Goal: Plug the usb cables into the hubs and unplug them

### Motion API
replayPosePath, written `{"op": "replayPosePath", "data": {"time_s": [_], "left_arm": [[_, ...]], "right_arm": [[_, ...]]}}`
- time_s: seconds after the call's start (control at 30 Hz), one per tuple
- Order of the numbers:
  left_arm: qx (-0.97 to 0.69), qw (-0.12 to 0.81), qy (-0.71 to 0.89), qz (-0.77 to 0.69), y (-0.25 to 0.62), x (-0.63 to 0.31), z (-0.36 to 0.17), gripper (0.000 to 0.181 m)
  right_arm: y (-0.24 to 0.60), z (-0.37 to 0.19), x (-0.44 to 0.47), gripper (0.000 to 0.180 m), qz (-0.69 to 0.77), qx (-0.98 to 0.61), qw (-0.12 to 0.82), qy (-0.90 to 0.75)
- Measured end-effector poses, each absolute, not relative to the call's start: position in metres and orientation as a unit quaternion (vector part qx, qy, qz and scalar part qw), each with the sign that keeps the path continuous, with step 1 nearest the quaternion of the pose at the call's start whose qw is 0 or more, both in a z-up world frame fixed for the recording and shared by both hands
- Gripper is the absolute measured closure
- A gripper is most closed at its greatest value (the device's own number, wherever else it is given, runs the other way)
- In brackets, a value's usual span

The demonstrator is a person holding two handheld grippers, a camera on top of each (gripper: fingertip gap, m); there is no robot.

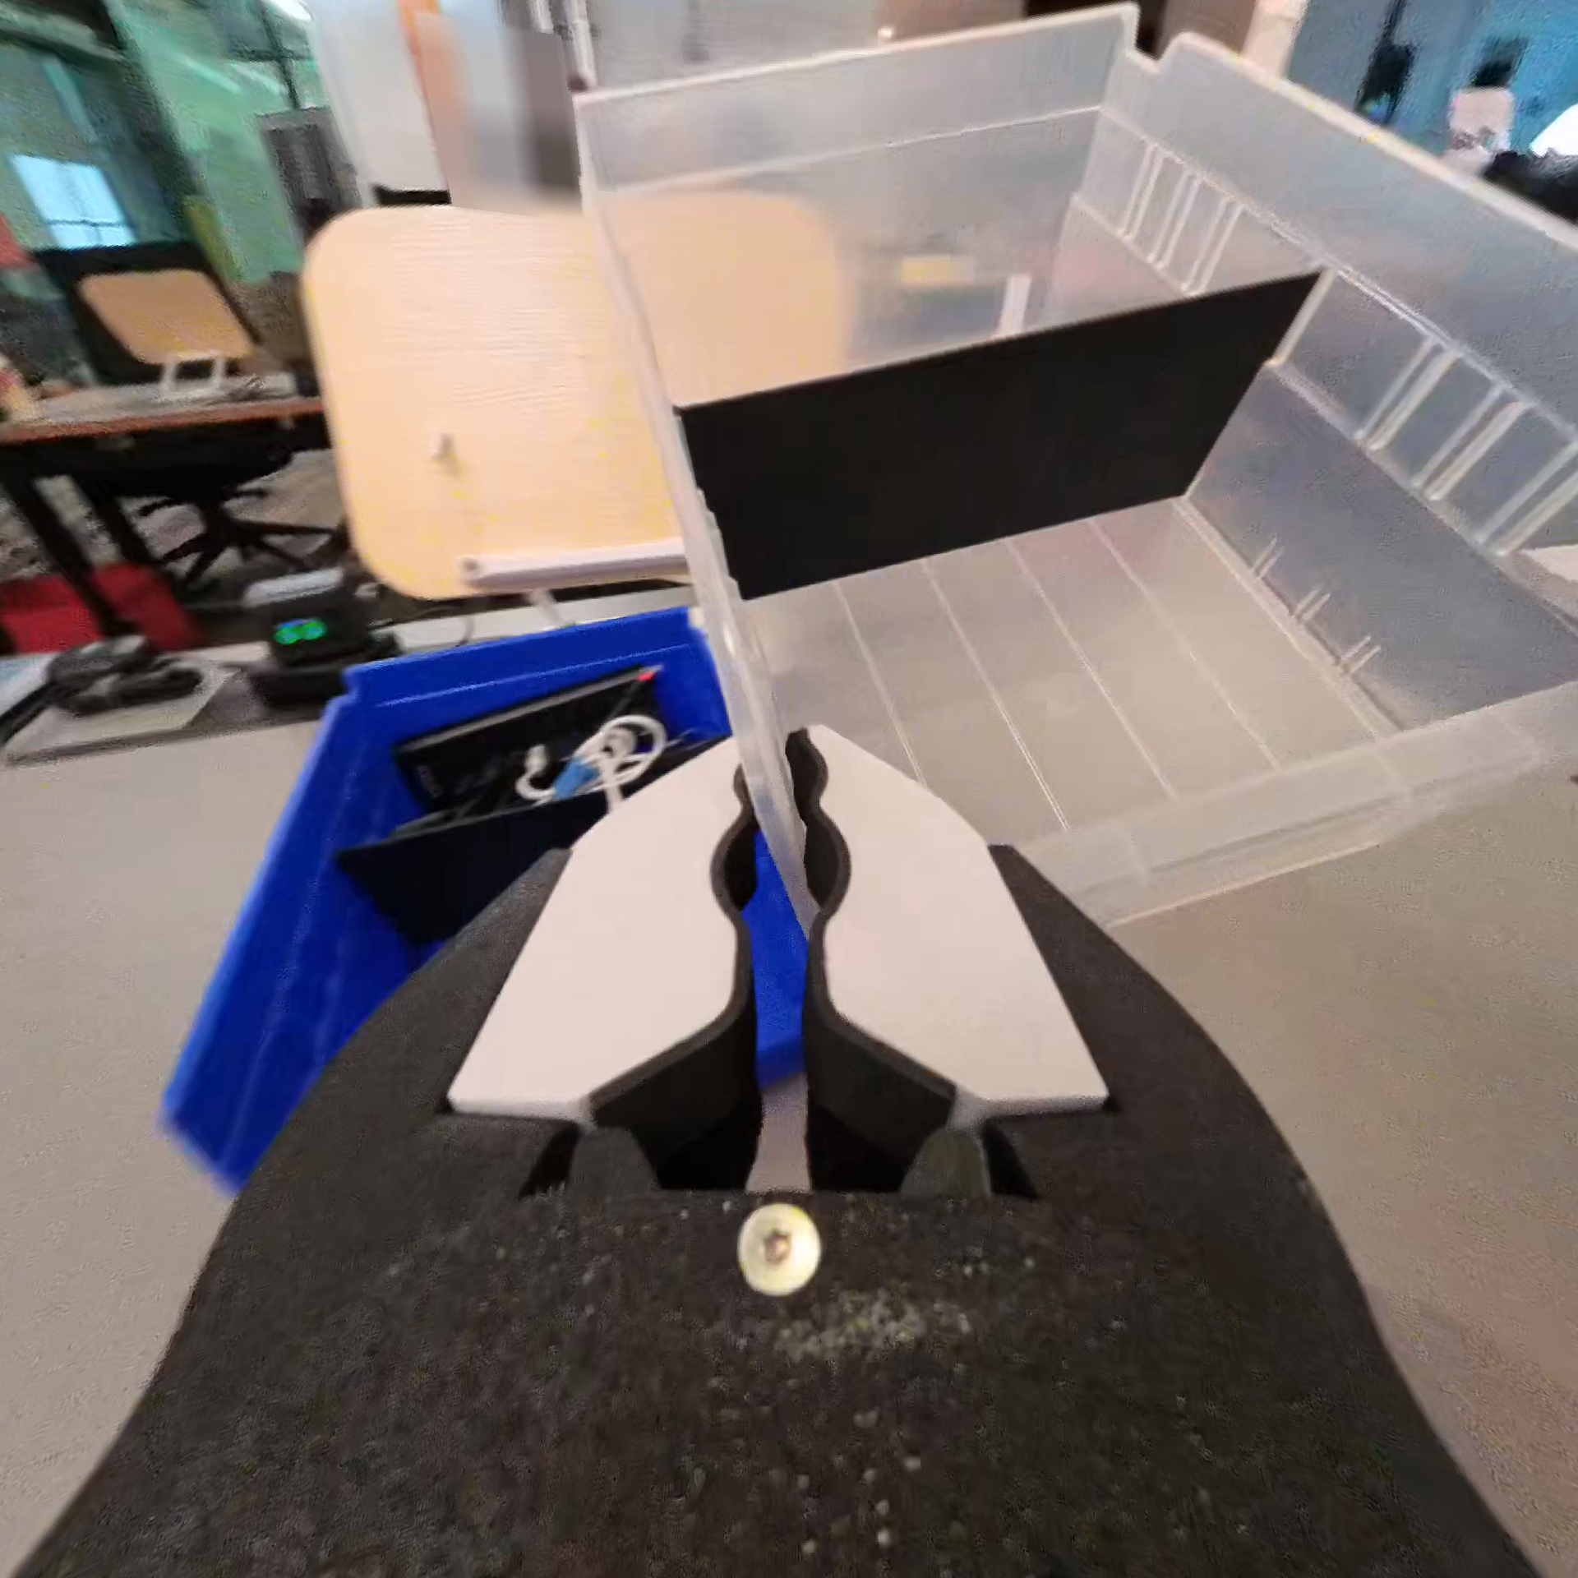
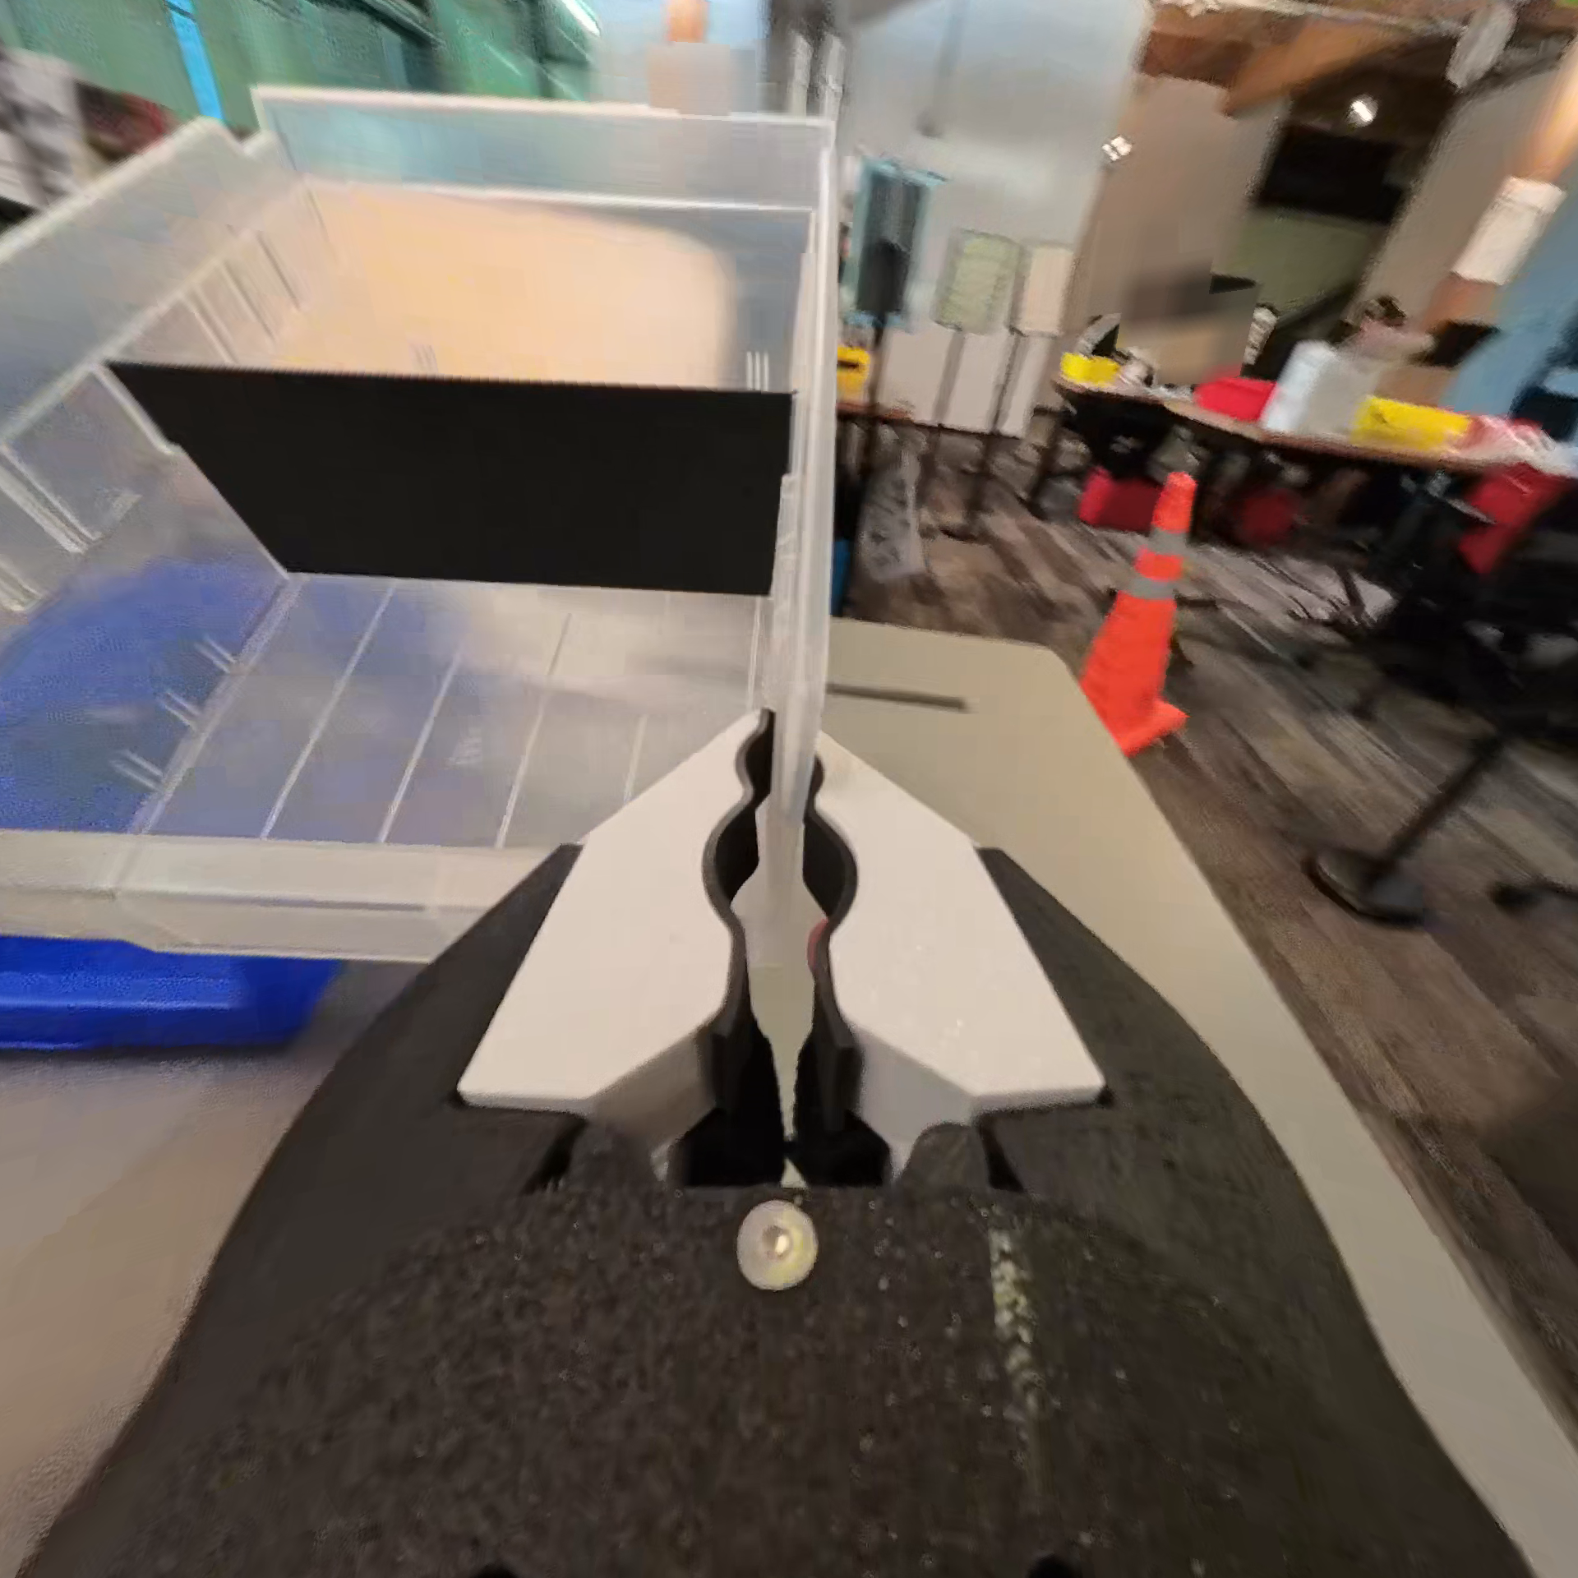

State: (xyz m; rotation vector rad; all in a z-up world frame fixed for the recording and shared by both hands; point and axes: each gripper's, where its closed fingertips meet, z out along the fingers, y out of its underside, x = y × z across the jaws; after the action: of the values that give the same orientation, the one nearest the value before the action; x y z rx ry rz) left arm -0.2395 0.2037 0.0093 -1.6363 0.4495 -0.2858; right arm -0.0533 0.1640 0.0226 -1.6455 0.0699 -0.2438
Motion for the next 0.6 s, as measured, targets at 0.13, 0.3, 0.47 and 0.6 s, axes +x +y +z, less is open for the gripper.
{"op": "replayPosePath", "data": {"time_s": [0.13,0.3,0.47,0.6], "left_arm": [[-0.734,0.617,0.253,-0.126,0.231,-0.135,-0.037,0.176],[-0.792,0.534,0.263,-0.132,0.254,-0.082,-0.113,0.176],[-0.802,0.523,0.256,-0.135,0.262,-0.077,-0.129,0.175],[-0.794,0.503,0.302,-0.158,0.254,-0.066,-0.131,0.168]], "right_arm": [[0.169,-0.03,0.049,0.178,-0.128,-0.761,0.626,0.11],[0.195,-0.109,0.101,0.178,-0.104,-0.826,0.539,0.127],[0.208,-0.139,0.104,0.178,-0.068,-0.836,0.526,0.139],[0.212,-0.139,0.118,0.172,-0.085,-0.837,0.516,0.163]]}}
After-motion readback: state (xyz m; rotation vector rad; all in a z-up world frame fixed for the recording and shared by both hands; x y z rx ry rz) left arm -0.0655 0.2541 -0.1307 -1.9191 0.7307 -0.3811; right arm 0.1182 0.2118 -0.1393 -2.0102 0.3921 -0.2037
